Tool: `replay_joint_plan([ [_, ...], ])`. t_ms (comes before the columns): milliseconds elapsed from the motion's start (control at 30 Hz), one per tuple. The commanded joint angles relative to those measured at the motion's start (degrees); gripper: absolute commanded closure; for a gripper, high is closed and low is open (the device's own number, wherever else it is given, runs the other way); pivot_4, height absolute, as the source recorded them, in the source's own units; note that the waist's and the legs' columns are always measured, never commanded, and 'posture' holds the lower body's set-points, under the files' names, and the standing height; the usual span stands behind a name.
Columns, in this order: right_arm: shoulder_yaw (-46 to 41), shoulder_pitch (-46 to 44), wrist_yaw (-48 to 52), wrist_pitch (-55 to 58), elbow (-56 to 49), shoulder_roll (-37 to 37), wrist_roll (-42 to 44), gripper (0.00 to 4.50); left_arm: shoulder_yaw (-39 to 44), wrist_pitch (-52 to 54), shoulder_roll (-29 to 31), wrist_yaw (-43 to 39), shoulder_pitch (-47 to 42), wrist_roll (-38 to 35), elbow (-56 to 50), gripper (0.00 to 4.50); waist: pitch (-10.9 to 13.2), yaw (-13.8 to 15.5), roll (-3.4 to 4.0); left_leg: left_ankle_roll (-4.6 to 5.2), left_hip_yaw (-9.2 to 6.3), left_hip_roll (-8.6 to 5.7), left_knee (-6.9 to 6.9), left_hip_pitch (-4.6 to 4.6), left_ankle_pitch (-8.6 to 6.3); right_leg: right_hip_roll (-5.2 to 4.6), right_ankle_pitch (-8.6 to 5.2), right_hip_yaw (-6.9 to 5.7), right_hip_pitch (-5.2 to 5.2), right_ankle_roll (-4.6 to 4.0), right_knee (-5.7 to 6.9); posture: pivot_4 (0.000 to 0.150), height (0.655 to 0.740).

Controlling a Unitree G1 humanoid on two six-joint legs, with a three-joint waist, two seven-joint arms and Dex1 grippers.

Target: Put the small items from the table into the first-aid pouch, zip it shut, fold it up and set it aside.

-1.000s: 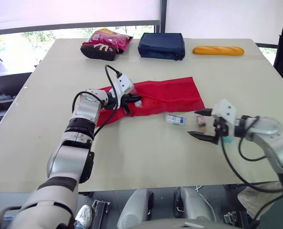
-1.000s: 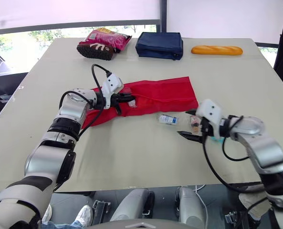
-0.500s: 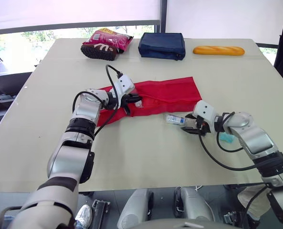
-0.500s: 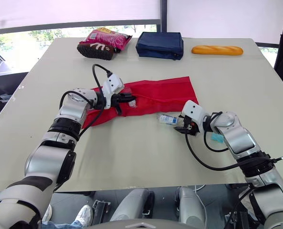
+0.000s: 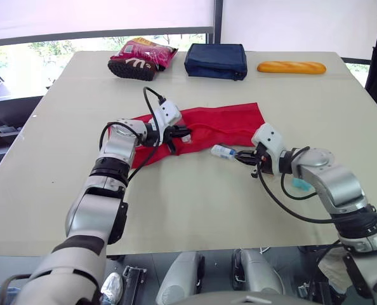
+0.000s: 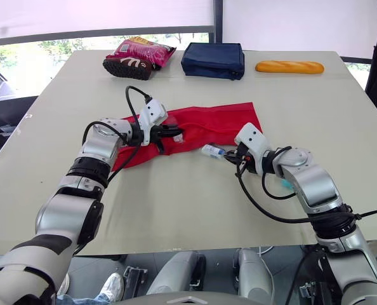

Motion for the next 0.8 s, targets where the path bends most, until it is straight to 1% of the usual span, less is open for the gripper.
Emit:
replay_joint_plan([
  [33, -3.1, 0.9, -0.64, 7.88, -9.85, -0.19, 6.5, 4.4, 0.64, -0.28, -0.1, -0.39, -1.71, -0.6, -1.67, 4.5, 0.0, 0.01, 0.0, 0.0, -0.01, 0.0, 0.0, 0.0, 0.0, 0.0, 0.0, 0.0, 0.0, 0.0, 0.0, 0.15, 0.7395],
  [167, -4.9, 1.57, -1.47, 12.46, -14.2, -1.07, 10.73, 4.4, 0.65, -0.26, -0.42, -0.5, -2.08, -0.57, -1.37, 4.5, 0.0, 0.0, 0.0, 0.0, -0.02, -0.04, 0.0, -0.01, 0.0, -0.02, 0.0, -0.01, 0.0, 0.0, 0.0, 0.15, 0.7395],
  [267, -5.08, 0.48, -5.33, 13.05, -13.86, 1.28, 10.52, 4.4, 0.44, -0.37, -0.88, -0.56, -2.1, -0.5, -1.26, 4.5, 0.0, -0.09, 0.0, 0.0, -0.02, -0.04, 0.0, 0.01, 0.0, -0.01, 0.0, -0.01, 0.0, 0.0, 0.02, 0.15, 0.7395],
  [333, -4.68, -0.71, -9.29, 12.6, -11.93, 3.53, 8.79, 4.4, 0.38, -0.2, -1.13, -0.89, -2.06, -0.62, -1.61, 4.5, 0.0, -0.1, 0.0, 0.0, -0.01, -0.04, 0.0, 0.01, 0.0, -0.01, 0.0, 0.0, -0.01, 0.0, 0.05, 0.15, 0.7395],
  [567, -2.49, -2.61, -16.83, 9.46, -6.42, 8.38, 4.56, 4.4, 0.65, 0.49, -1.21, -1.8, -2.04, -0.84, -2.17, 4.5, 0.0, -0.14, 0.0, 0.0, 0.03, -0.1, 0.0, 0.01, 0.0, -0.02, 0.0, 0.06, -0.07, 0.0, 0.12, 0.15, 0.7395],
  [800, 2.16, -3.76, -20.13, 1.16, 2.63, 11.33, -1.87, 4.4, 0.72, 1.21, -1.2, -3.14, -1.24, -1.32, -3.55, 4.5, 0.0, -0.24, 0.0, 0.0, 0.06, -0.12, 0.0, 0.01, 0.0, 0.05, 0.0, 0.09, -0.11, 0.0, 0.17, 0.15, 0.7395],
])
